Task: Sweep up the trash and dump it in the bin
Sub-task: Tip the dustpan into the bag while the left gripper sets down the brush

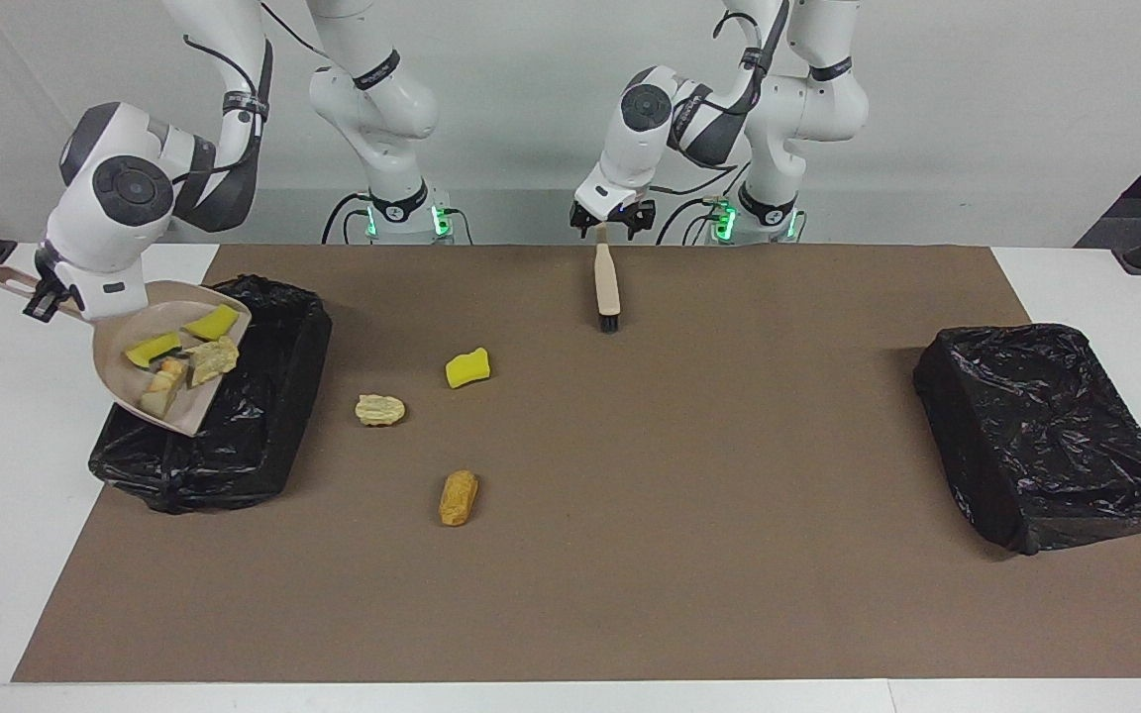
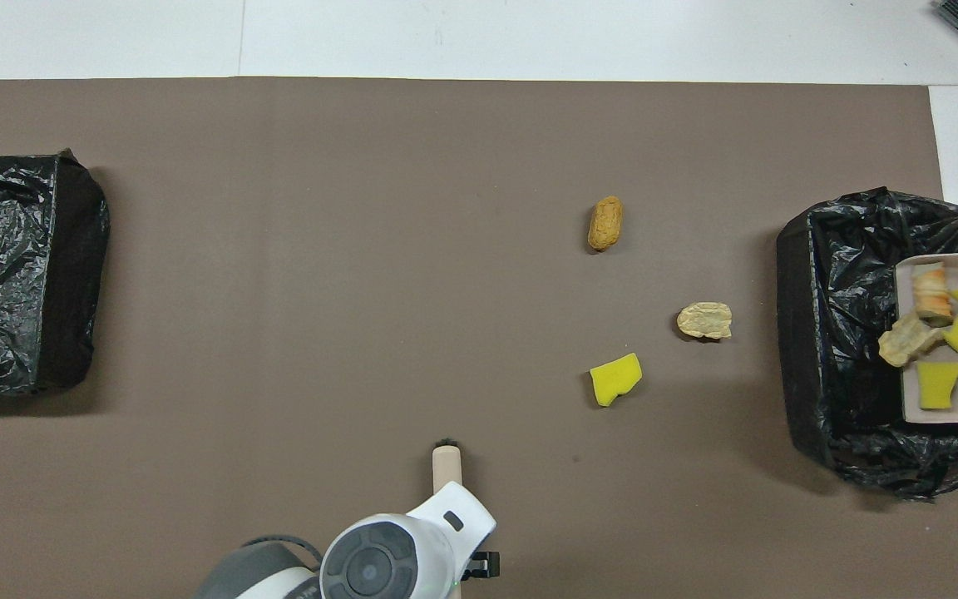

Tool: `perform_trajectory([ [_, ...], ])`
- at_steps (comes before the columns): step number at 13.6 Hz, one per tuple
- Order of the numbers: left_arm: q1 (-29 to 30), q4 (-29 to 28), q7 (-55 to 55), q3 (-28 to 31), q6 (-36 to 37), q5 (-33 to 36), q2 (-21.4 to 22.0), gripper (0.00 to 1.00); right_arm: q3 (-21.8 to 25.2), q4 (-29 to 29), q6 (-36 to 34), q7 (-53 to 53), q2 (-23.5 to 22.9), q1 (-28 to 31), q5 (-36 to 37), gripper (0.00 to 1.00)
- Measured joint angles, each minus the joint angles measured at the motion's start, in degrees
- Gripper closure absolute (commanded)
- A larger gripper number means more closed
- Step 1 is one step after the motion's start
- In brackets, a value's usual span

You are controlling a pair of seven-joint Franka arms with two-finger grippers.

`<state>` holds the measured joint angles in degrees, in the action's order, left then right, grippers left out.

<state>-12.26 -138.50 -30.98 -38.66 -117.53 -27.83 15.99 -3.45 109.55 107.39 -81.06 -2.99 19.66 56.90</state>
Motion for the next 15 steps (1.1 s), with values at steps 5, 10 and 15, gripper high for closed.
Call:
perform_trajectory([
  [5, 2.05, 16.12, 21.17, 21.72, 17.57, 15.00, 0.36, 0.00, 0.52, -4.14, -1.68, -8.46, 2.36, 0.25, 1.36, 1.00],
  [10, 2.46, 30.83, 35.13, 35.52, 25.39, 23.25, -0.86, 0.00, 0.30, -4.96, -2.34, -8.99, 3.62, 0.13, -9.71, 1.00],
  [15, 3.08, 49.30, 39.95, 39.96, 36.84, 25.40, -10.16, 0.00, -0.50, -5.31, -7.73, 9.13, 3.40, -8.00, -26.08, 1.00],
])
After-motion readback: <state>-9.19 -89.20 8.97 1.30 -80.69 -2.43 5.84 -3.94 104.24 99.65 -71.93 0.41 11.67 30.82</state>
